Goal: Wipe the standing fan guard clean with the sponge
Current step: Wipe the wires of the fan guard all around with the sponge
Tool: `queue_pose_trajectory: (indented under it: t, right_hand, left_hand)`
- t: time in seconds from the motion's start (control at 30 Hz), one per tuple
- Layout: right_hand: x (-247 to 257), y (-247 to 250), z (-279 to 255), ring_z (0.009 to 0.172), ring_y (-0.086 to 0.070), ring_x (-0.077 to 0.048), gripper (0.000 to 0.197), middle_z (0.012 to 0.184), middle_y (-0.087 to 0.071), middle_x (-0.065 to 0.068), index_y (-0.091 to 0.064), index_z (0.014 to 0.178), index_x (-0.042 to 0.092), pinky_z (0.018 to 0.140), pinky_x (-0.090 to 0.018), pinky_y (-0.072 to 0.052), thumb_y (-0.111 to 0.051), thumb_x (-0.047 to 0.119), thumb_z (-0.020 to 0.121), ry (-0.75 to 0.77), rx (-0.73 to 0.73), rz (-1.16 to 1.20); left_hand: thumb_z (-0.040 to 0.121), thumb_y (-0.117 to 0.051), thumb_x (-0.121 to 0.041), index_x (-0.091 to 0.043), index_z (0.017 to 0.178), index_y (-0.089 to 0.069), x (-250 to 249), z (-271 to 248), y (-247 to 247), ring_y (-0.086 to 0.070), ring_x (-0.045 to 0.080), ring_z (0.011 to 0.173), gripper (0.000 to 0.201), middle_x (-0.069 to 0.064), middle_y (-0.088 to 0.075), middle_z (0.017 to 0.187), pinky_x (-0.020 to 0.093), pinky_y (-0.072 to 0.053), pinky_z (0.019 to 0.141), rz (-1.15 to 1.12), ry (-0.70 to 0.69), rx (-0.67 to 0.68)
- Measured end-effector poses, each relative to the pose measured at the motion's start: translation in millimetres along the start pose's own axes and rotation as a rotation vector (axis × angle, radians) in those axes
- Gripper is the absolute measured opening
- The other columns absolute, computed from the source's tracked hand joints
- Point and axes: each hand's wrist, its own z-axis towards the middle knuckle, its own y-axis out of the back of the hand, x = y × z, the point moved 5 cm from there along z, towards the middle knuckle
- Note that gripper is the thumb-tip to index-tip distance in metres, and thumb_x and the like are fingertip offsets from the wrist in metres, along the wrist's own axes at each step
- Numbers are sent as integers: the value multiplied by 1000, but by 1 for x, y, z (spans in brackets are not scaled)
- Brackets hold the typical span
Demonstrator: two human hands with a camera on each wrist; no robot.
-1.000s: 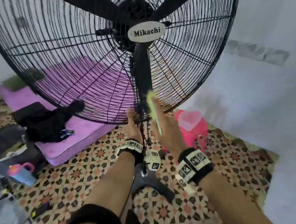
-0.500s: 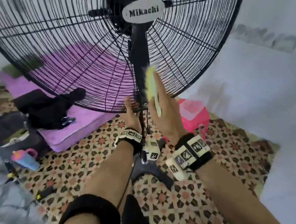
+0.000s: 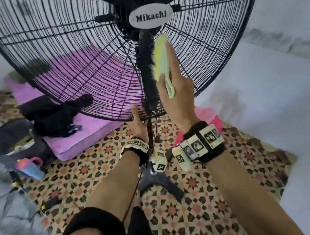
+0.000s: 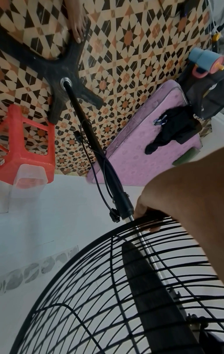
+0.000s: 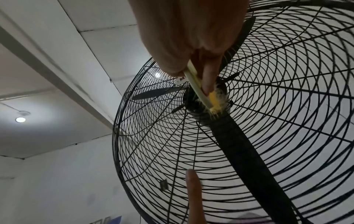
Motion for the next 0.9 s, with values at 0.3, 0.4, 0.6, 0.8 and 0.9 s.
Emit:
queue_pose_trajectory:
  t: [0.3,0.4,0.6,0.8,0.9]
  right_hand:
    - [-17,4,-39,51,-54,0,70,75,-63,6,-29,159,16,52,-16,-54,-57,18,95,-91,97,23]
    - [-15,-6,-33,50,-50,-3,67,71,-53,11,-26,159,11,51,-10,-46,-52,14,98,-21,72,10]
    - [-59,-30,-116,46,-45,-3,60,74,-61,3,-21,161,11,45,-17,-37,-46,14,106,-134,293,61]
    - [-54,-22,-97,48,-47,3,62,103,-71,4,-17,162,15,55,-21,-55,-43,19,106,-158,204,81]
    - [-75,-35,-134,47,-50,-8,71,71,-57,8,-9,163,20,52,-39,-55,-48,18,104,-223,350,19]
  left_hand:
    - [70,-47,-98,-26,166,-20,5,-2,-2,-33,22,153,123,3,-30,169,48,-25,127,38,73,27]
    - [66,-50,-102,-24,162,-32,13,3,1,-37,20,152,125,2,-40,164,46,-29,125,43,89,29]
    - [59,-57,-101,-23,166,-19,3,-1,1,-31,22,154,138,4,-26,170,44,-32,124,15,51,-10]
    - [62,-55,-101,-24,166,-18,8,5,3,-29,21,155,135,1,-27,170,47,-30,125,12,55,19]
    - [63,-58,-99,-25,166,-19,10,9,5,-31,22,155,132,1,-29,169,51,-30,125,10,65,3]
